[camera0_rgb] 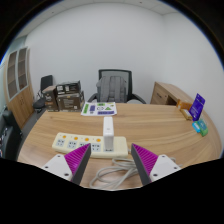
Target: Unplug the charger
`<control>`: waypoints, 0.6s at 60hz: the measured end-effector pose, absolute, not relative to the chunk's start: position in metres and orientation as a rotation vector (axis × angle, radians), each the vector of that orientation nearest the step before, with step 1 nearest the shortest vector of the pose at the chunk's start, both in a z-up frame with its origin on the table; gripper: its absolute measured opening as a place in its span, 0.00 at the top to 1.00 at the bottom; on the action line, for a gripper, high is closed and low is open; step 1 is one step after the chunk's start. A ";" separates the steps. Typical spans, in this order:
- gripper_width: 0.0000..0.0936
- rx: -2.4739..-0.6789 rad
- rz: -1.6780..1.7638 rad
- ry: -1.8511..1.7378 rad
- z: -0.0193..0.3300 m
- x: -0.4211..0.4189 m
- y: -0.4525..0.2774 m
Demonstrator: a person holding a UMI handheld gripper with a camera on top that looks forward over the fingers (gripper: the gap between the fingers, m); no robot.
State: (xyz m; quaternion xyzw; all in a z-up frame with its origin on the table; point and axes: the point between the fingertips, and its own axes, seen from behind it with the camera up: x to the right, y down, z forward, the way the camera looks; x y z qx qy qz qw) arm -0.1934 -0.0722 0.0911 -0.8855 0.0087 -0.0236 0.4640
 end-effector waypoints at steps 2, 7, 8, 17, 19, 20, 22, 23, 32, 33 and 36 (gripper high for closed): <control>0.12 -2.168 -0.068 0.011 0.088 -0.195 -0.055; 0.20 -2.143 -0.087 0.004 0.080 -0.197 -0.017; 0.21 -2.143 -0.089 0.002 0.078 -0.198 -0.012; 0.53 -2.142 -0.078 0.009 0.070 -0.205 0.021; 0.65 -2.147 -0.091 0.033 0.069 -0.200 0.023; 0.70 -2.150 -0.122 0.054 0.068 -0.193 0.024; 0.73 -2.156 -0.136 0.064 0.066 -0.192 0.023; 0.73 -2.155 -0.138 0.063 0.066 -0.193 0.024; 0.78 -2.164 -0.154 0.028 0.066 -0.194 0.021; 0.79 -2.167 -0.146 0.027 0.065 -0.195 0.021; 0.82 -2.175 -0.120 0.022 0.065 -0.196 0.022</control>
